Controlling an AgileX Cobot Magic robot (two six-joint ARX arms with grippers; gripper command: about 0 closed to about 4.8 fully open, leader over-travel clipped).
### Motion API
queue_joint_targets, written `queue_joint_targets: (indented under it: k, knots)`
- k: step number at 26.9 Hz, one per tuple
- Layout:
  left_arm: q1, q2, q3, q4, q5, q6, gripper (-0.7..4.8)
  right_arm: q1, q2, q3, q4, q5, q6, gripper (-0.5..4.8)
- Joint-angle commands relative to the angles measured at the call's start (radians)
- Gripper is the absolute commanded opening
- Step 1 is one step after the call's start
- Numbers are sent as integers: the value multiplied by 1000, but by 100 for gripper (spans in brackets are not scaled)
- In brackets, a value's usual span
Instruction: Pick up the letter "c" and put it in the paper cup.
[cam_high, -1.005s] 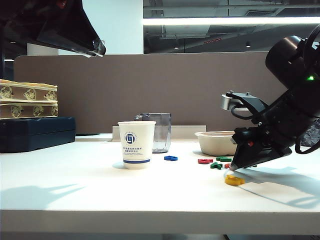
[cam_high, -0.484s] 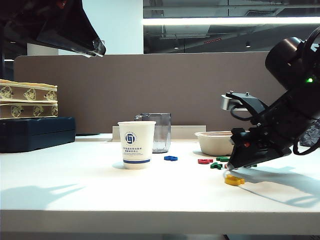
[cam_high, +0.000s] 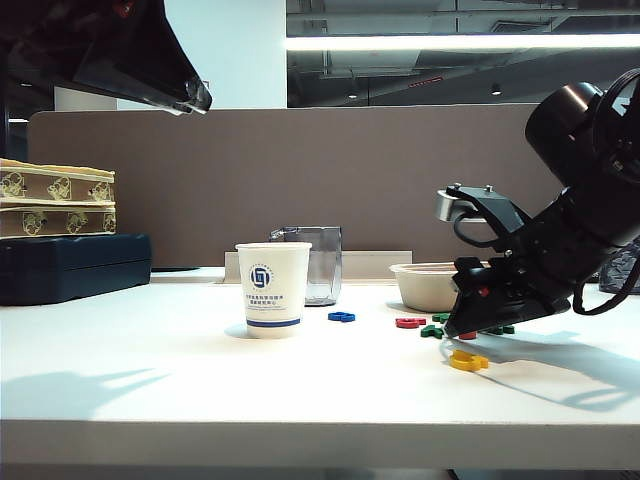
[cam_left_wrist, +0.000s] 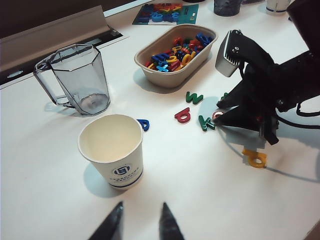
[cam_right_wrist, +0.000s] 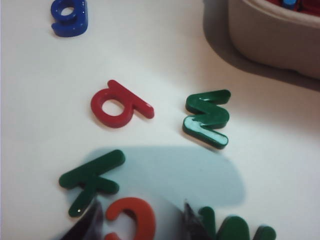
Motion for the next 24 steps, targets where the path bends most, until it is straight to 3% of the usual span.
queue_joint_targets:
  k: [1, 4, 16, 24]
  knots:
    - [-1, -2, 6, 0, -3, 1, 88, 1, 18, -13, -108, 18, -4, 200]
    - [-1, -2, 6, -6, -3, 1, 88, 1, 18, -13, -112, 19, -4, 165]
    - [-1, -2, 6, -7, -3, 1, 88, 1, 18, -13, -115, 20, -4, 115]
    - [-1, -2, 6, -7, -3, 1, 88, 1, 16, -12, -111, 20, -4, 115]
